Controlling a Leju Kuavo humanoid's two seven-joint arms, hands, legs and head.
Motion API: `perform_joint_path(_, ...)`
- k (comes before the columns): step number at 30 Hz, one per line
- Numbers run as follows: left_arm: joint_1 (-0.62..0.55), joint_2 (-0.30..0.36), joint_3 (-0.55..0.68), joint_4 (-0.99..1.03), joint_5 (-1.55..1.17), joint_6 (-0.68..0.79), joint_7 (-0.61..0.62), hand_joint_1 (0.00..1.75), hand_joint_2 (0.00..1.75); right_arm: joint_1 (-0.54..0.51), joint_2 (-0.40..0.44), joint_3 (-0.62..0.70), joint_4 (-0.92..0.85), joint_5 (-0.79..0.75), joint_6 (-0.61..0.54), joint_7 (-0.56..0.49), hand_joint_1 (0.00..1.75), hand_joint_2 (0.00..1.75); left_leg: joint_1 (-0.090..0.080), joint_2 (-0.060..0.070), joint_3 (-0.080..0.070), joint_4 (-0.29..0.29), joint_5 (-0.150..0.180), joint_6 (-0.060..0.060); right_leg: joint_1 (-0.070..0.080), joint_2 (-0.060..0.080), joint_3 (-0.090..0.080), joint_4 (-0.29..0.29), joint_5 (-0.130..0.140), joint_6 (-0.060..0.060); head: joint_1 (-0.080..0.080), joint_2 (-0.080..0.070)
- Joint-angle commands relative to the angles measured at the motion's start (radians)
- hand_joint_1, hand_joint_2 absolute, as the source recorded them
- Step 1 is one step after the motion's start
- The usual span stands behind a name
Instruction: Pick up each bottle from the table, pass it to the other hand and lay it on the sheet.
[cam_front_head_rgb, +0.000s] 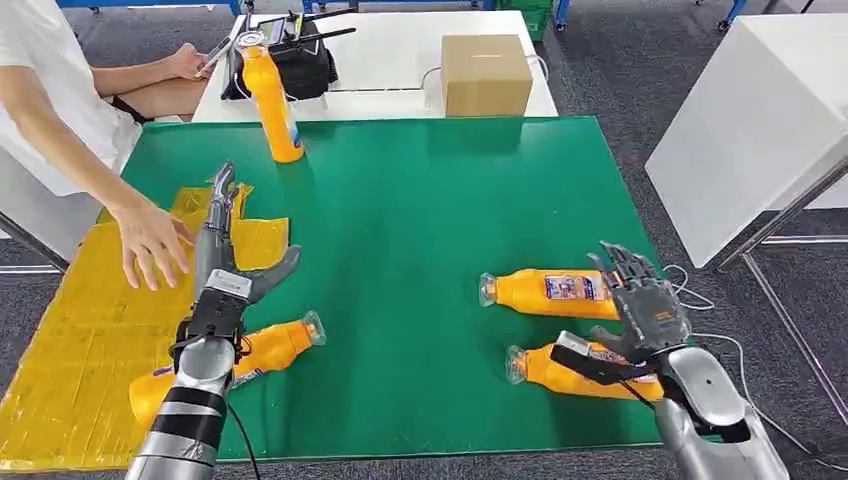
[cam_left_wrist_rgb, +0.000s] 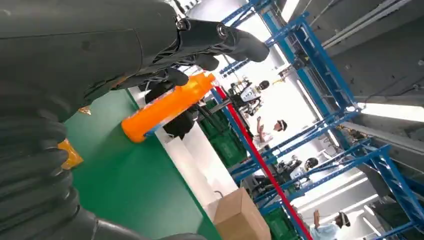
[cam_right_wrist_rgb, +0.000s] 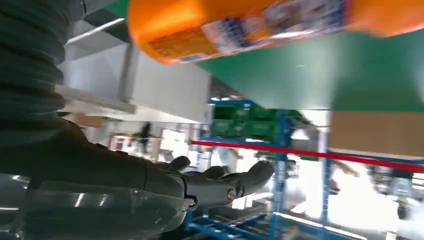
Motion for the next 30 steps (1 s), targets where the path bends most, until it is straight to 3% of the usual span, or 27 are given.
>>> perform_joint_path(1,-0.121,-0.011,-0.026,0.158,0.017,-0.010,-0.001,0.00,1.75,-0.350,-0.021,-0.138,0.529,0.011,0.036,-0.046,0.00,1.75,0.000,0.003,0.003,0.000,0.000,0.000,0.000,0.001,0.003,-0.001,0.001,0.000,0.000,0.000)
perform_joint_path(14,-0.151,-0.015,-0.035,0.187,0.037,-0.024,-0.005,0.00,1.75,-0.518,-0.003,-0.078,0.741,0.033,0.105,-0.061,0.00,1.75,0.000,0.005,0.003,0.001,0.000,0.001,0.000,0.002,0.002,0.000,0.001,0.001,0.000,0.000)
perform_joint_path(18,-0.163,-0.013,-0.033,0.210,0.054,-0.023,-0.015,0.00,1.75,-0.546,-0.005,-0.042,0.792,-0.015,0.150,-0.153,0.00,1.75,0.000,0.004,0.002,0.001,0.001,0.001,0.000,0.002,0.002,-0.001,0.001,0.001,0.000,0.000)
perform_joint_path(21,-0.165,-0.009,-0.028,0.219,0.063,-0.020,-0.022,0.00,1.75,-0.528,-0.024,-0.031,0.739,-0.098,0.203,-0.241,0.00,1.75,0.000,0.003,0.002,0.000,0.001,0.001,0.000,0.001,0.002,0.000,0.001,0.001,0.000,0.000)
perform_joint_path(22,-0.166,-0.007,-0.024,0.226,0.068,-0.019,-0.026,0.00,1.75,-0.513,-0.043,-0.025,0.685,-0.178,0.274,-0.312,0.00,1.75,0.001,0.003,0.004,0.001,0.000,0.001,0.001,0.001,0.004,-0.001,0.001,0.000,0.000,0.000)
perform_joint_path(25,-0.172,-0.002,-0.017,0.244,0.078,-0.020,-0.042,0.00,1.75,-0.478,-0.119,0.029,0.558,-0.300,0.356,-0.290,0.00,1.75,-0.001,0.001,0.001,0.000,0.001,0.001,-0.001,-0.001,0.001,0.001,0.000,0.001,0.000,0.000)
perform_joint_path(27,-0.171,-0.003,-0.016,0.243,0.079,-0.019,-0.042,0.00,1.75,-0.476,-0.121,0.031,0.551,-0.323,0.358,-0.305,0.00,1.75,0.000,0.001,0.004,0.001,-0.001,0.001,0.000,-0.002,0.004,0.001,-0.001,0.000,0.000,0.000)
perform_joint_path(30,-0.148,-0.002,0.001,0.227,0.085,-0.011,-0.033,0.00,1.75,-0.445,-0.161,0.040,0.369,-0.378,0.300,-0.288,0.00,1.75,-0.001,0.000,0.000,0.001,0.001,0.001,-0.001,-0.001,0.001,0.000,0.001,0.001,0.000,0.000)
